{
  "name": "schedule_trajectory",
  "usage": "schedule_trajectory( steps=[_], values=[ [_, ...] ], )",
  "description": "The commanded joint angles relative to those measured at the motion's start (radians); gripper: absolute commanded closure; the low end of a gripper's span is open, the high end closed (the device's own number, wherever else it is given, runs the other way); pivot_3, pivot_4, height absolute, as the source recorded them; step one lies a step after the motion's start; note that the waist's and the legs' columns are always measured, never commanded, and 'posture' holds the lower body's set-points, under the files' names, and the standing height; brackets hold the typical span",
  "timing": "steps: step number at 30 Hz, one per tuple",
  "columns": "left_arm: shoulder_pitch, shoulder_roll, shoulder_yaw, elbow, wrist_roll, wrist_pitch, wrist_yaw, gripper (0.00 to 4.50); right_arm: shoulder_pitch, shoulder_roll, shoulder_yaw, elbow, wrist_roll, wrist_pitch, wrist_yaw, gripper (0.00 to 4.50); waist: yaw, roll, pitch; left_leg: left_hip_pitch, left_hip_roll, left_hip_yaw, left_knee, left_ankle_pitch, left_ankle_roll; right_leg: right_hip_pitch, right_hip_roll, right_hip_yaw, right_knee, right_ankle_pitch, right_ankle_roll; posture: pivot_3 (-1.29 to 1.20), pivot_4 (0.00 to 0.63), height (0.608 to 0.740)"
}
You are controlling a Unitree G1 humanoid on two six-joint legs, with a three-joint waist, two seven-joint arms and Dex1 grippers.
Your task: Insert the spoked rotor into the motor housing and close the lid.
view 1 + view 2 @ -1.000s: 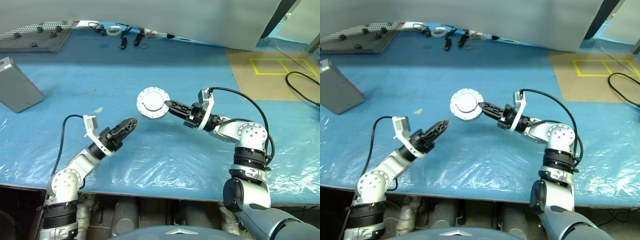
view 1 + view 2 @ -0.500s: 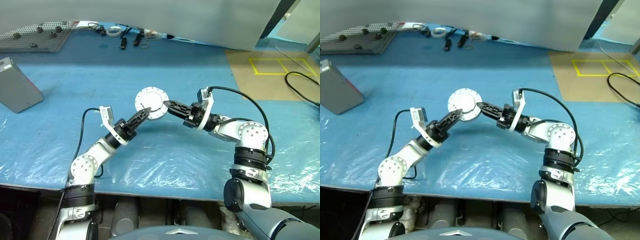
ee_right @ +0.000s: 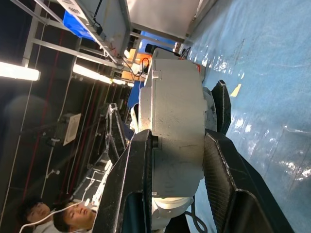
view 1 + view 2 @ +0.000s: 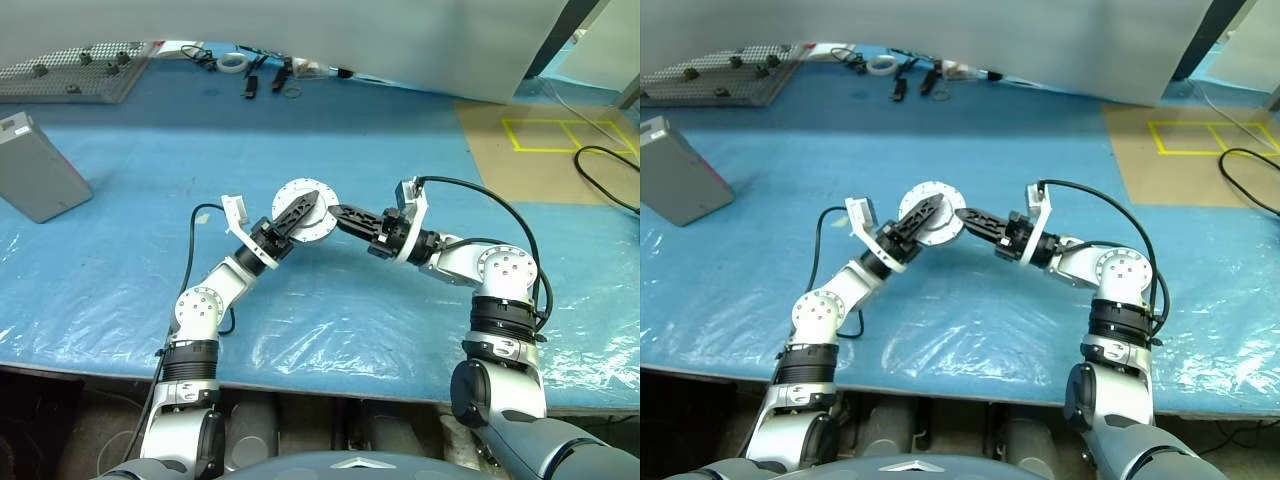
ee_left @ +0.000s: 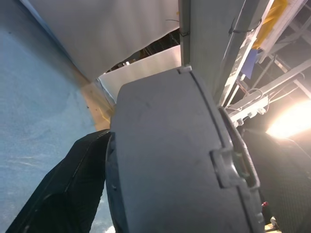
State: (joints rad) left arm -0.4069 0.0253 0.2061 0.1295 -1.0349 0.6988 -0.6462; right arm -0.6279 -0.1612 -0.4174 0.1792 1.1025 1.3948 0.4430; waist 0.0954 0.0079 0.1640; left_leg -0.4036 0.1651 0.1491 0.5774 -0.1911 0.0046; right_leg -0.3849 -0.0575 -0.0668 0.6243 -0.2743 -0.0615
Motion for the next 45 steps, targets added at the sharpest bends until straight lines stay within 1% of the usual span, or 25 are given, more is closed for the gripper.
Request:
schedule_trajectory(
  steps=[1, 2, 3, 6, 10, 12, 13, 16, 17, 19, 21, 23, 25, 27, 28, 31, 35, 38, 43, 45],
  values=[
    [0.008, 0.002, -0.002, -0.023, 0.002, 0.009, -0.004, 1.23, -0.005, 0.009, -0.003, -0.06, 0.057, -0.016, 0.017, 3.44, 0.0, 0.0, 0.0, 0.0, 0.0, 0.0, 0.0, 0.0, 0.0, 0.0, 0.0, 0.0, 0.0, 0.0, 0.0, 0.0, 0.15, 0.74],
    [0.009, 0.002, -0.001, -0.024, 0.005, 0.01, -0.002, 1.52, -0.004, 0.009, -0.002, -0.059, 0.057, -0.018, 0.016, 3.44, 0.0, 0.0, 0.0, 0.0, 0.0, 0.0, 0.0, -0.001, -0.001, 0.0, 0.0, 0.0, 0.0, 0.0, 0.0, 0.0, 0.15, 0.74],
    [0.009, 0.005, -0.004, -0.025, 0.014, 0.008, 0.004, 1.69, -0.004, 0.01, -0.001, -0.058, 0.056, -0.02, 0.015, 3.44, 0.0, 0.0, 0.0, 0.0, 0.0, 0.0, 0.0, -0.001, -0.001, 0.0, 0.0, 0.0, 0.0, 0.0, 0.0, 0.0, 0.15, 0.74],
    [0.004, 0.007, -0.006, -0.013, 0.037, 0.003, 0.033, 1.69, -0.003, 0.012, 0.003, -0.055, 0.055, -0.026, 0.014, 3.44, 0.0, 0.0, 0.0, 0.0, 0.0, 0.0, 0.0, -0.001, -0.001, 0.0, 0.0, 0.0, 0.0, 0.0, 0.0, 0.0, 0.15, 0.74],
    [0.01, 0.004, 0.011, -0.047, -0.039, 0.043, 0.002, 1.7, -0.006, 0.012, 0.006, -0.049, 0.053, -0.033, 0.014, 3.44, 0.0, 0.0, 0.0, 0.0, 0.0, 0.0, 0.0, -0.001, -0.001, 0.0, 0.0, 0.0, 0.0, 0.0, 0.0, 0.0, 0.15, 0.74],
    [-0.002, 0.013, -0.001, -0.05, -0.019, 0.067, 0.058, 1.73, -0.006, 0.013, 0.004, -0.047, 0.055, -0.034, 0.013, 3.44, 0.0, 0.0, 0.0, 0.0, 0.0, 0.0, 0.0, -0.001, -0.001, 0.0, 0.0, 0.0, 0.0, 0.0, 0.0, 0.0, 0.15, 0.74],
    [-0.005, 0.016, -0.002, -0.051, -0.031, 0.084, 0.057, 1.74, -0.006, 0.013, 0.005, -0.047, 0.055, -0.035, 0.013, 3.44, 0.0, 0.0, 0.0, 0.0, 0.0, 0.0, 0.0, -0.001, -0.001, 0.0, 0.0, 0.0, 0.0, 0.0, 0.0, 0.0, 0.15, 0.74],
    [0.008, -0.004, 0.026, -0.098, -0.134, 0.115, 0.019, 1.76, -0.003, 0.014, 0.01, -0.051, 0.045, -0.048, 0.016, 3.44, 0.0, 0.0, 0.0, 0.0, 0.0, 0.0, 0.0, -0.001, -0.001, 0.0, 0.0, 0.0, 0.0, 0.0, 0.0, 0.0, 0.15, 0.74],
    [0.01, -0.002, 0.018, -0.107, -0.129, 0.12, 0.025, 1.81, 0.0, 0.012, 0.019, -0.061, 0.034, -0.062, 0.023, 3.44, 0.0, 0.0, 0.0, 0.0, 0.0, 0.0, 0.0, -0.001, -0.001, 0.0, 0.0, 0.0, 0.0, 0.0, 0.0, 0.0, 0.15, 0.74],
    [-0.004, 0.004, -0.003, -0.074, -0.072, 0.128, 0.096, 1.86, 0.003, 0.015, 0.024, -0.068, 0.029, -0.078, 0.024, 3.44, 0.0, 0.0, 0.0, 0.0, 0.0, 0.0, 0.0, -0.001, -0.001, 0.0, 0.0, 0.0, 0.0, 0.0, 0.0, 0.0, 0.15, 0.74],
    [0.005, 0.016, -0.026, -0.07, -0.045, 0.128, 0.089, 1.86, 0.013, 0.015, 0.045, -0.087, 0.004, -0.121, 0.04, 3.44, 0.001, 0.0, 0.0, 0.0, 0.0, 0.0, 0.0, -0.001, -0.001, 0.0, 0.0, 0.0, 0.0, 0.0, 0.0, 0.0, 0.15, 0.74],
    [0.011, 0.016, -0.031, -0.077, -0.052, 0.134, 0.084, 1.86, 0.019, 0.017, 0.05, -0.09, 0.002, -0.141, 0.045, 2.71, 0.002, 0.0, 0.0, 0.0, 0.0, 0.0, 0.0, -0.001, -0.001, 0.001, 0.0, 0.0, 0.0, 0.0, 0.0, 0.0, 0.15, 0.74],
    [0.012, 0.016, -0.031, -0.087, -0.06, 0.136, 0.073, 1.86, 0.021, 0.017, 0.052, -0.085, 0.013, -0.137, 0.051, 2.14, 0.001, 0.0, 0.0, 0.0, 0.0, -0.001, 0.0, -0.001, -0.001, 0.001, 0.0, 0.0, 0.0, 0.0, 0.001, 0.0, 0.15, 0.74],
    [0.021, 0.017, -0.016, -0.1, -0.084, 0.143, 0.063, 2.03, 0.011, 0.021, 0.046, -0.058, 0.022, -0.117, 0.025, 1.42, 0.001, 0.0, 0.0, 0.0, 0.0, -0.001, 0.0, -0.001, -0.001, 0.001, 0.0, 0.0, 0.0, 0.001, 0.001, 0.0, 0.15, 0.74],
    [0.023, 0.02, -0.017, -0.099, -0.074, 0.142, 0.071, 2.03, 0.004, 0.025, 0.038, -0.041, 0.032, -0.107, 0.015, 1.12, 0.001, 0.0, 0.0, 0.0, 0.0, -0.001, 0.0, -0.001, -0.001, 0.001, 0.0, 0.0, 0.0, 0.001, 0.001, 0.0, 0.15, 0.74],
    [0.013, 0.03, -0.032, -0.08, -0.029, 0.148, 0.117, 2.03, -0.002, 0.026, 0.021, -0.027, 0.054, -0.099, 0.003, 1.1, 0.0, 0.0, 0.0, 0.0, 0.0, -0.001, 0.0, -0.001, -0.001, 0.0, 0.0, 0.0, 0.0, 0.001, 0.001, 0.0, 0.15, 0.74],
    [0.006, 0.027, -0.019, -0.081, -0.04, 0.144, 0.115, 2.03, -0.003, 0.023, 0.018, -0.026, 0.058, -0.1, -0.01, 1.1, 0.0, 0.0, 0.0, 0.0, 0.0, -0.001, 0.0, -0.001, -0.001, 0.001, 0.0, 0.0, 0.0, 0.001, 0.001, 0.0, 0.15, 0.74],
    [-0.013, 0.027, 0.021, -0.08, -0.065, 0.129, 0.133, 2.03, 0.003, 0.013, 0.023, -0.026, 0.05, -0.104, -0.006, 1.1, 0.0, 0.0, 0.0, 0.0, 0.0, -0.001, 0.0, -0.001, -0.001, 0.001, 0.0, 0.0, 0.0, 0.001, 0.001, 0.0, 0.15, 0.74],
    [-0.037, 0.041, 0.111, -0.136, -0.133, 0.106, 0.188, 2.03, 0.009, -0.009, 0.03, -0.009, 0.027, -0.117, 0.006, 1.1, -0.002, 0.0, 0.0, 0.0, 0.0, -0.001, 0.0, -0.001, -0.001, 0.001, 0.0, 0.0, 0.0, 0.001, 0.001, 0.0, 0.15, 0.74],
    [-0.038, 0.048, 0.141, -0.156, -0.133, 0.08, 0.209, 2.03, 0.01, -0.012, 0.034, -0.004, 0.02, -0.122, 0.011, 1.1, -0.001, 0.0, 0.0, 0.0, 0.0, -0.001, 0.0, -0.001, -0.001, 0.001, 0.0, 0.0, 0.0, 0.001, 0.001, 0.0, 0.15, 0.74]
  ],
)
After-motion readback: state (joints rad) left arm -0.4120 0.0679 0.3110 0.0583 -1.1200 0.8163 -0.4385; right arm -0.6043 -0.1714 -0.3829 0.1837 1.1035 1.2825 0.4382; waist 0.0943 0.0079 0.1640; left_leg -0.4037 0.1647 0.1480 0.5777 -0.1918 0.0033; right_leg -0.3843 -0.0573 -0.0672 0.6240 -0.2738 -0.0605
